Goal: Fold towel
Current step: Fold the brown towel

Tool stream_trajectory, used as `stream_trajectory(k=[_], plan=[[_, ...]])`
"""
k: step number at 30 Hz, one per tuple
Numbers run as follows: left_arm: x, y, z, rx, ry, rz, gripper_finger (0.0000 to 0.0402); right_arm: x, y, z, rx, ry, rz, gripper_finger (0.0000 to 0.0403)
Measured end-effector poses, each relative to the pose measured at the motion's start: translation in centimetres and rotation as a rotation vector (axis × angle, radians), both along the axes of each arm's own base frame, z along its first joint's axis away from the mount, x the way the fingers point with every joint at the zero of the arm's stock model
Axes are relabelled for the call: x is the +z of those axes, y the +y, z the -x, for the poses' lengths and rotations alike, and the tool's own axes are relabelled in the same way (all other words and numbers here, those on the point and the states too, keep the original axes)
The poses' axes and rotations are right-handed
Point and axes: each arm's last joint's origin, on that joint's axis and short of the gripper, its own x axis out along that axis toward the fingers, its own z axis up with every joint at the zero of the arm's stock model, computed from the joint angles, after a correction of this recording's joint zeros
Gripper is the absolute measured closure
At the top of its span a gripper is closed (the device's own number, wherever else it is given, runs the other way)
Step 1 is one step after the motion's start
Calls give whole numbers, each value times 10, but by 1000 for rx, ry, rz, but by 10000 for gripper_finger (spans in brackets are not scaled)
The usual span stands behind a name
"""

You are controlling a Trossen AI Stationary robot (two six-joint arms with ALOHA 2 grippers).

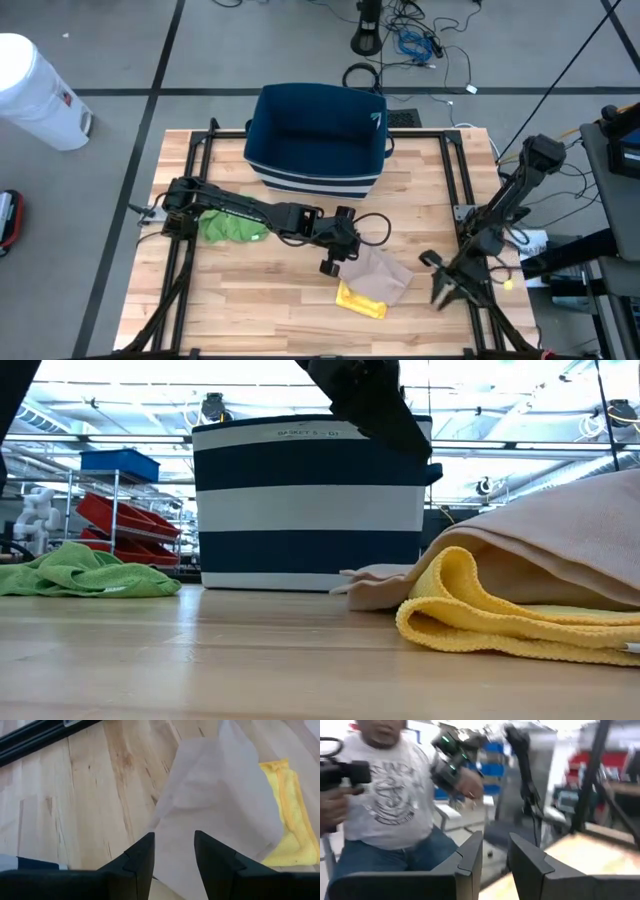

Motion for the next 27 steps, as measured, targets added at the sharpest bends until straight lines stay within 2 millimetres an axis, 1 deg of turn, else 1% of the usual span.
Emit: stream_trajectory(k=[2,4,8,13,19,22,27], plan=[[-4,-1,-3,-3,-7,4,257,-9,3,-3,-28,69,12,321],[-14,-2,-7,-13,12,12,257,-16,6,-6,-18,112,46,321],[-32,-3,-15,-27,25,9,257,-17,16,-12,52,104,73,321],[-47,-4,-24,-33,13,20,257,-32,16,-16,-61,213,123,321],[-46,-3,-25,-50,-2,16,257,-42,11,-22,-181,256,163,321],[-45,-2,-26,-43,-16,33,257,-45,4,-26,-252,267,167,321],[-46,-3,-25,-46,-2,52,257,-52,-8,-27,-388,309,166,321]])
